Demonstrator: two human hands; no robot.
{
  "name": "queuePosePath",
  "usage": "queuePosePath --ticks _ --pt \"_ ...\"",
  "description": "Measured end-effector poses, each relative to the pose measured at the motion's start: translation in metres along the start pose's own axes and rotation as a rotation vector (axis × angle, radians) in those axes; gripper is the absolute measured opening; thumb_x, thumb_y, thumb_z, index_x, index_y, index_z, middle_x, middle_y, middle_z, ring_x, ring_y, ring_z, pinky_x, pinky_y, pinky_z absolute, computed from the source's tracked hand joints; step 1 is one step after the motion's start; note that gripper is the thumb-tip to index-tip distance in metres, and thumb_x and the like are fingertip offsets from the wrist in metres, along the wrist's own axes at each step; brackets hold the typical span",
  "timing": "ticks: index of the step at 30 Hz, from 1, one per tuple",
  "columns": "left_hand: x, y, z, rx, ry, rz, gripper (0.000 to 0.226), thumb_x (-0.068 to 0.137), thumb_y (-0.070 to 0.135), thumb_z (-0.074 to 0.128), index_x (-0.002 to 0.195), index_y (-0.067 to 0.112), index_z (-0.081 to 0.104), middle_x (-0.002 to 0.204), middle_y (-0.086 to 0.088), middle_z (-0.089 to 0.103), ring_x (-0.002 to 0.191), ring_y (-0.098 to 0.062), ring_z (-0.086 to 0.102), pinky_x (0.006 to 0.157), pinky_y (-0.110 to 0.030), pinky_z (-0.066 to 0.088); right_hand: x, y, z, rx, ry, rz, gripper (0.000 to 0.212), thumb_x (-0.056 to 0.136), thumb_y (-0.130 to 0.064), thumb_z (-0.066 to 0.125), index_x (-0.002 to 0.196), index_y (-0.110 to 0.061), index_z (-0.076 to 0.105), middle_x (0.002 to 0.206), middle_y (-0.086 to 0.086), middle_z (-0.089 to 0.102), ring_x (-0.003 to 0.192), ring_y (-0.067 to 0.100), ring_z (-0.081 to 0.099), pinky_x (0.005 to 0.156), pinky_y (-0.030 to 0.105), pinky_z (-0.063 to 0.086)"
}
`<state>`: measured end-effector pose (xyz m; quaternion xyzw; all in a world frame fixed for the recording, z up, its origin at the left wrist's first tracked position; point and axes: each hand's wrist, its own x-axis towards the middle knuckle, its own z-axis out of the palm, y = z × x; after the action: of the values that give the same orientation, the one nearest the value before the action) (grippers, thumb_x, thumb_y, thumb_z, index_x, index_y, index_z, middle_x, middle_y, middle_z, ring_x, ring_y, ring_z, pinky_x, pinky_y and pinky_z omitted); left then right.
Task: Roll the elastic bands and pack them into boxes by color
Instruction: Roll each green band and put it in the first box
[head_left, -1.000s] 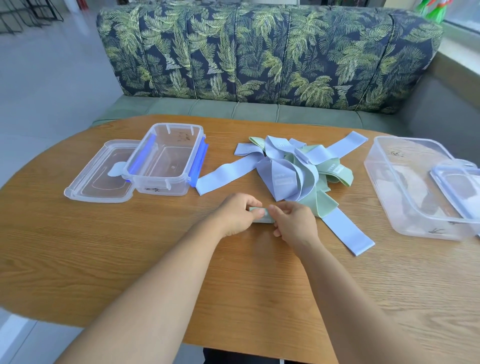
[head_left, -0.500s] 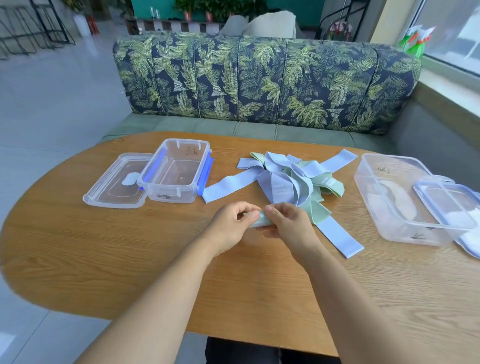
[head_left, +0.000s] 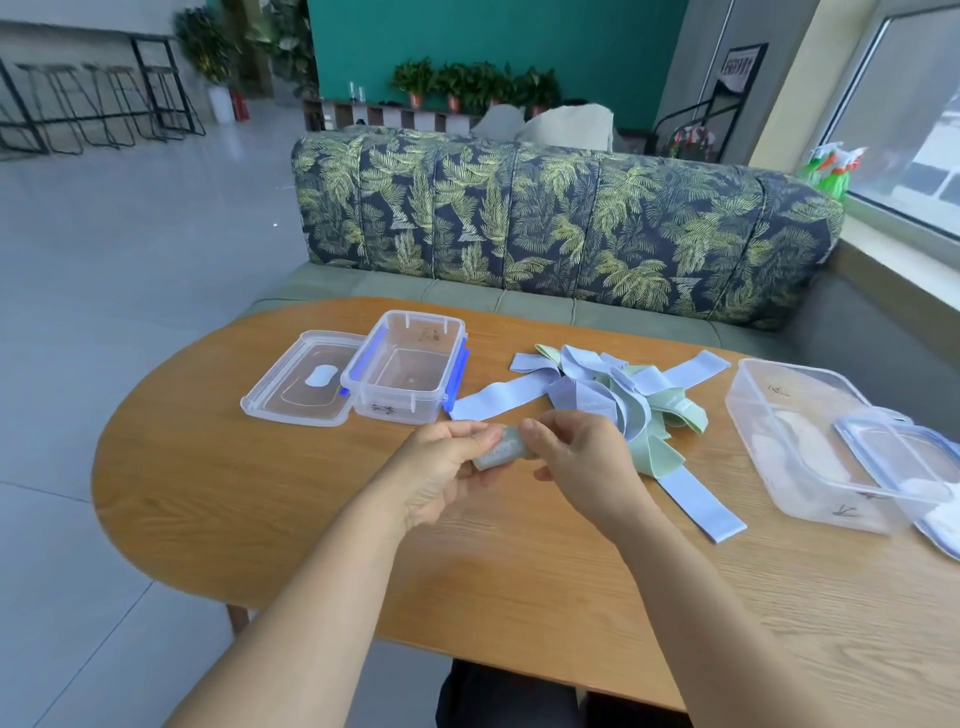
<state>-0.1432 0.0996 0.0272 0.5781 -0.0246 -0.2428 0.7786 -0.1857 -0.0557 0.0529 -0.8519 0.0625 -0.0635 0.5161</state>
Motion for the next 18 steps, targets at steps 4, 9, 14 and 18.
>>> queuePosePath --ticks 4,9,14,18 --pt "-0.003 0.013 -0.021 -0.089 -0.044 -0.057 0.026 0.084 0.019 0.062 0.104 0.003 0.067 0.094 -0.011 0.072 0.080 -0.019 0.070 0.067 -0.022 0.055 0.000 -0.013 0.003 0.035 -0.205 -0.141 0.034 0.091 -0.005 0.065 0.116 -0.027 0.062 0.096 -0.014 0.067 0.084 0.000 0.063 0.085 0.025 0.053" --pt "0.000 0.027 -0.044 -0.137 -0.110 -0.078 0.032 0.079 0.021 0.062 0.108 0.008 0.066 0.103 -0.011 0.070 0.085 -0.022 0.069 0.070 -0.024 0.056 0.016 -0.025 0.017 -0.177 -0.212 -0.328 0.038 0.089 -0.006 0.068 0.123 -0.023 0.067 0.110 -0.004 0.064 0.094 0.004 0.062 0.087 0.018 0.048" --pt "0.008 0.036 -0.058 -0.197 -0.139 -0.107 0.026 0.079 0.018 0.060 0.103 0.007 0.066 0.087 -0.009 0.070 0.073 -0.019 0.068 0.061 -0.022 0.055 0.038 -0.033 0.029 -0.235 -0.227 -0.387 0.030 0.086 -0.007 0.071 0.115 -0.017 0.071 0.095 -0.006 0.063 0.085 0.009 0.060 0.080 0.015 0.044" --pt "0.022 0.042 -0.064 -0.204 -0.108 -0.113 0.026 0.082 0.018 0.060 0.104 0.005 0.065 0.086 -0.009 0.070 0.074 -0.018 0.068 0.062 -0.020 0.053 0.056 -0.037 0.038 -0.322 -0.205 -0.429 0.027 0.085 -0.006 0.070 0.108 -0.018 0.074 0.096 0.002 0.066 0.086 0.018 0.061 0.084 0.031 0.049"
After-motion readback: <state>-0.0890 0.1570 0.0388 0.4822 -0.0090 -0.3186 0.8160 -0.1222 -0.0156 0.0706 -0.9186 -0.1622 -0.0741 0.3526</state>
